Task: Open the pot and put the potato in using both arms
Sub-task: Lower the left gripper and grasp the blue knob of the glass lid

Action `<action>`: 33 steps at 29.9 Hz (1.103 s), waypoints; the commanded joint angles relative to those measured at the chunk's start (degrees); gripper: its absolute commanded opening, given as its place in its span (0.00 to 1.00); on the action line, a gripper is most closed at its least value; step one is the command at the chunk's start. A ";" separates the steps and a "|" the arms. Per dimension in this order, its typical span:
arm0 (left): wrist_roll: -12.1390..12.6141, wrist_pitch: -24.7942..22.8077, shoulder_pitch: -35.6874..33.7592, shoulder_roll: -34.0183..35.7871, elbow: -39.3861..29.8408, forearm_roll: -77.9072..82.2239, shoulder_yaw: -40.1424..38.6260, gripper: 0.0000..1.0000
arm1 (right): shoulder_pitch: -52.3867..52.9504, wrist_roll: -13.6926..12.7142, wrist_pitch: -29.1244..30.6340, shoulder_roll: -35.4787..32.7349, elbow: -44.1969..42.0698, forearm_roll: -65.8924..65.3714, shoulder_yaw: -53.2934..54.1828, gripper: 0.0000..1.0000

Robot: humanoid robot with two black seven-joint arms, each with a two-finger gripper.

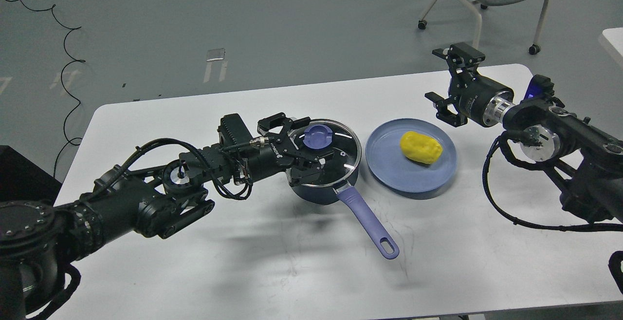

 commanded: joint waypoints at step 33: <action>0.00 0.00 -0.76 0.67 -0.15 -2.27 0.08 0.64 | -1.05 0.01 -0.08 -0.41 0.00 -0.35 -0.31 1.00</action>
